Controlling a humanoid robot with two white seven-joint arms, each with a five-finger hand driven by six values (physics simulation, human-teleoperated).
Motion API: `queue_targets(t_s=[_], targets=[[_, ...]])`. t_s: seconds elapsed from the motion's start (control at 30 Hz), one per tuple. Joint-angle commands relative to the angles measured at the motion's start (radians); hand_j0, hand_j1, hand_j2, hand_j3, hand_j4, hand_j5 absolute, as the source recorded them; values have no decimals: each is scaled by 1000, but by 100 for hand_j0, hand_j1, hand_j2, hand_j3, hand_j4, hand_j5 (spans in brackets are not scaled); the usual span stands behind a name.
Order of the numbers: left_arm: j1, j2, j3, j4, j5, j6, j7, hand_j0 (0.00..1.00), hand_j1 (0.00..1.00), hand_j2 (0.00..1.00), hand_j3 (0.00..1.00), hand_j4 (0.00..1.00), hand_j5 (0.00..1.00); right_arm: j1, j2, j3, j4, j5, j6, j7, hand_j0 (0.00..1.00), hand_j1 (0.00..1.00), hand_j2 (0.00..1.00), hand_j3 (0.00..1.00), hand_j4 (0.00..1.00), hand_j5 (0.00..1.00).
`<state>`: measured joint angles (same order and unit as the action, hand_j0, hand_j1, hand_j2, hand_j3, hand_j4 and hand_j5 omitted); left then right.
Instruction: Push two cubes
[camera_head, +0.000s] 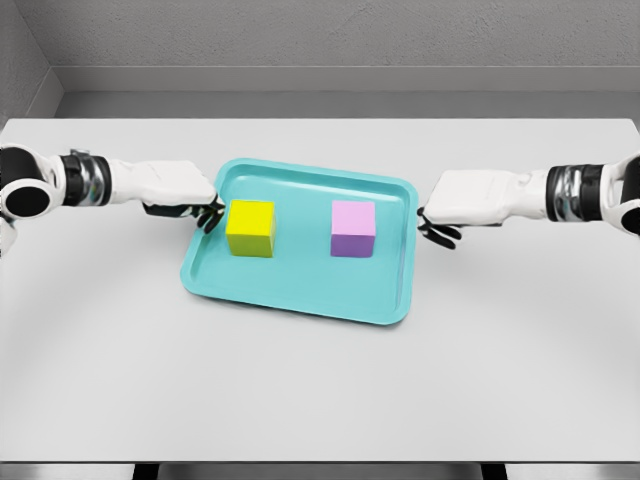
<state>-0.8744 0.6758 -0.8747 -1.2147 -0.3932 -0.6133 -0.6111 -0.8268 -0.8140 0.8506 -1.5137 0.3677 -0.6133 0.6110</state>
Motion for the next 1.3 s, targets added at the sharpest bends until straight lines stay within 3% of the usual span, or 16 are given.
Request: queue_targets(t_s=[0.0,0.43,0.67,0.97,1.2,1.27], targets=[[2,-9,-4,0,5,2,0,26,26,26,26,26,26,0,16,4,29,2,2,0,1,1,1,1,1,1],[-2,-52,-38,6,-9,2,0,26,26,26,26,26,26,-41,142,85,179,54,2,0,2,2,2,2,2,2],[-12,-76,-36,12,-13,2,0,26,26,26,26,26,26,-43,162,108,193,74,2,0,2,2,2,2,2,2],[-26,-114,-32,12,-13,2,0,26,26,26,26,26,26,-61,207,122,277,96,2,0,2,2,2,2,2,2],[-40,-119,-27,32,-12,2,0,26,26,26,26,26,26,-75,226,142,277,96,2,0,2,2,2,2,2,2],[-66,-110,-14,102,-9,2,0,27,27,27,27,27,27,-80,228,148,277,97,2,0,2,2,2,2,2,2]])
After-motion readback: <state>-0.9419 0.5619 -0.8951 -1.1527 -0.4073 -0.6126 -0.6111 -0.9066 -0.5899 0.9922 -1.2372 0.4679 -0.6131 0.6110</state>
